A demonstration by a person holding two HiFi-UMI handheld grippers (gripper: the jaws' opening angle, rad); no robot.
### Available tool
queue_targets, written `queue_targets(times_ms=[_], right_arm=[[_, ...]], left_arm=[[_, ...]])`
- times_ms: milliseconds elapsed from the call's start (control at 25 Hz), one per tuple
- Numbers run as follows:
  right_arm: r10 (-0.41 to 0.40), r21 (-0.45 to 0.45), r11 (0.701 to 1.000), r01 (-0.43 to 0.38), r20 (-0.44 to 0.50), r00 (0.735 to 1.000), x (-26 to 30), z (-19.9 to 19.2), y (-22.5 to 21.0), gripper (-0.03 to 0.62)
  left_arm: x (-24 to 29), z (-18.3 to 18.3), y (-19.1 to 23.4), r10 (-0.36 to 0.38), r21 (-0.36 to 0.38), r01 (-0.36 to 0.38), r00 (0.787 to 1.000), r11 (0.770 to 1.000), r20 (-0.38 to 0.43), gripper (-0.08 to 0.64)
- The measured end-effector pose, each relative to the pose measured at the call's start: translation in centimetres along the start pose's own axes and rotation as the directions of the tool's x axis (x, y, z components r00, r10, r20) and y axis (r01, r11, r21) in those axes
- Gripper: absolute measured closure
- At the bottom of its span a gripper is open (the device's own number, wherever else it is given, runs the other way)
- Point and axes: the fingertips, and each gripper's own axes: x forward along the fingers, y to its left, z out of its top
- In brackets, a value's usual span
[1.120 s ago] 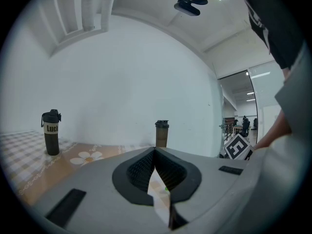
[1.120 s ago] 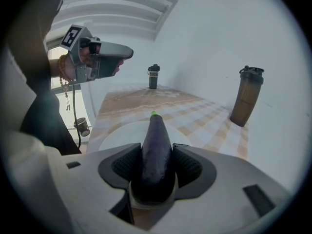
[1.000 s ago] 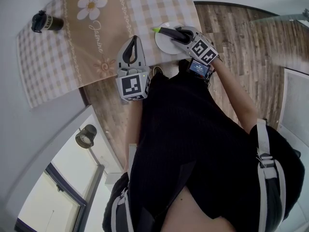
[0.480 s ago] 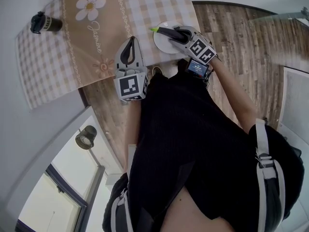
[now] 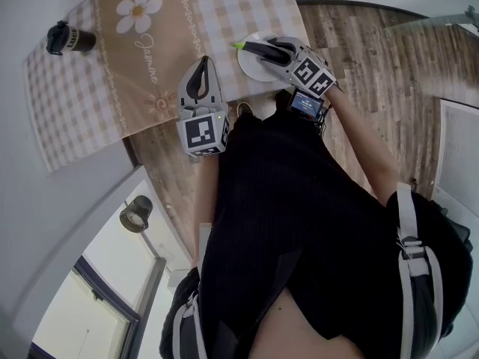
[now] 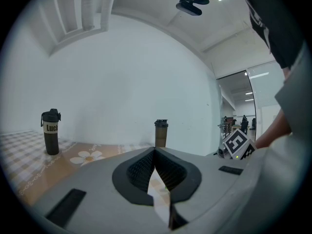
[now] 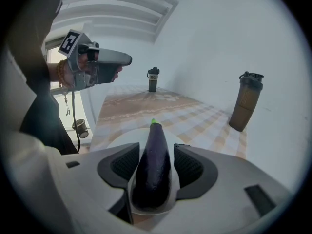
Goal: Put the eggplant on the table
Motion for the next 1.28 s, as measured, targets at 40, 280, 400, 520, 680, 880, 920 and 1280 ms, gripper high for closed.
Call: queue_targets(times_ms=[40,280,400,520,680,880,920,1280], right_arm=[[0.002,-0.003,1.000,-0.002,0.003,1.000,0.0,0.2,0.1,0.362],[0.006,0.012,1.000,-0.006,0.026,1.000,0.0,1.4,0.1,0.364],[-0.002,0.014,1.000,0.001,0.033,0.999,-0.1,1.8,0.0,0.363],[-0.012,0.005,1.000,0.011,0.042,0.999,-0.4,2.5,-0.2,0.363],[-0.022,-0.005,1.000,0.023,0.067,0.997,-0.9,3.7,-0.4,0.363],[-0.037,-0.025,0.999,0.040,0.103,0.994,-1.7,5.7,-0.7,0.363],[-0.039,-0.028,0.999,0.042,0.109,0.993,-1.8,6.0,-0.7,0.363],[-0.051,-0.040,0.998,0.057,0.153,0.987,-2.8,8.0,-1.2,0.364]], left_arm=[[0.0,-0.1,0.0,-0.001,-0.001,0.001,1.000,1.000,-0.001,0.558],[0.2,0.1,0.3,-0.006,0.000,0.006,1.000,1.000,-0.001,0.558],[0.2,0.2,0.4,-0.010,0.001,0.010,1.000,1.000,0.002,0.558],[0.4,0.2,0.5,-0.016,-0.001,0.016,1.000,1.000,0.002,0.558],[0.4,0.3,0.8,-0.011,0.002,0.011,1.000,1.000,0.006,0.558],[0.4,0.5,1.1,-0.009,0.010,0.009,1.000,1.000,0.009,0.558],[0.4,0.6,1.2,-0.007,0.011,0.007,1.000,1.000,0.010,0.558],[0.5,1.1,1.5,-0.002,0.018,0.002,1.000,1.000,0.021,0.558]])
